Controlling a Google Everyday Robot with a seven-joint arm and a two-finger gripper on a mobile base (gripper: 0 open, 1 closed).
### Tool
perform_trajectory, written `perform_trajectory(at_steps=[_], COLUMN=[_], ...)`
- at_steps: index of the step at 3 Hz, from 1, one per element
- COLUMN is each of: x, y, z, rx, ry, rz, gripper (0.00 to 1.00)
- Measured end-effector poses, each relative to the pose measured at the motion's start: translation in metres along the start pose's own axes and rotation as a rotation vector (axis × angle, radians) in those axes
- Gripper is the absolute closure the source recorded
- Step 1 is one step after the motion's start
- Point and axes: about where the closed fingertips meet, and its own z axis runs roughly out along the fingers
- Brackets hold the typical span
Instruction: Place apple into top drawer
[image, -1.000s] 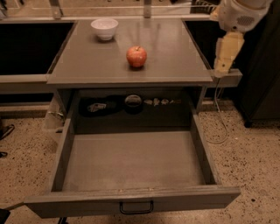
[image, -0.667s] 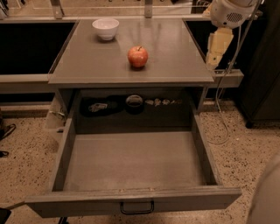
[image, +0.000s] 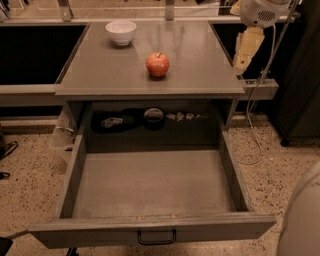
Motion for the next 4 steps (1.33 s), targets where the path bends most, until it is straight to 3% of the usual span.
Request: perform_trajectory(at_steps=[1,3,4], x=[-0.012,-0.086,-0.118], y=[-0.010,-0.038,-0.051], z=[0.013,0.092,0.123], rx=[0.004,-0.066,-0.064], ry=[-0.041,-0.195,-0.276], rz=[-0.024,-0.131,-0.157], gripper=[0.00,0.00,0.00])
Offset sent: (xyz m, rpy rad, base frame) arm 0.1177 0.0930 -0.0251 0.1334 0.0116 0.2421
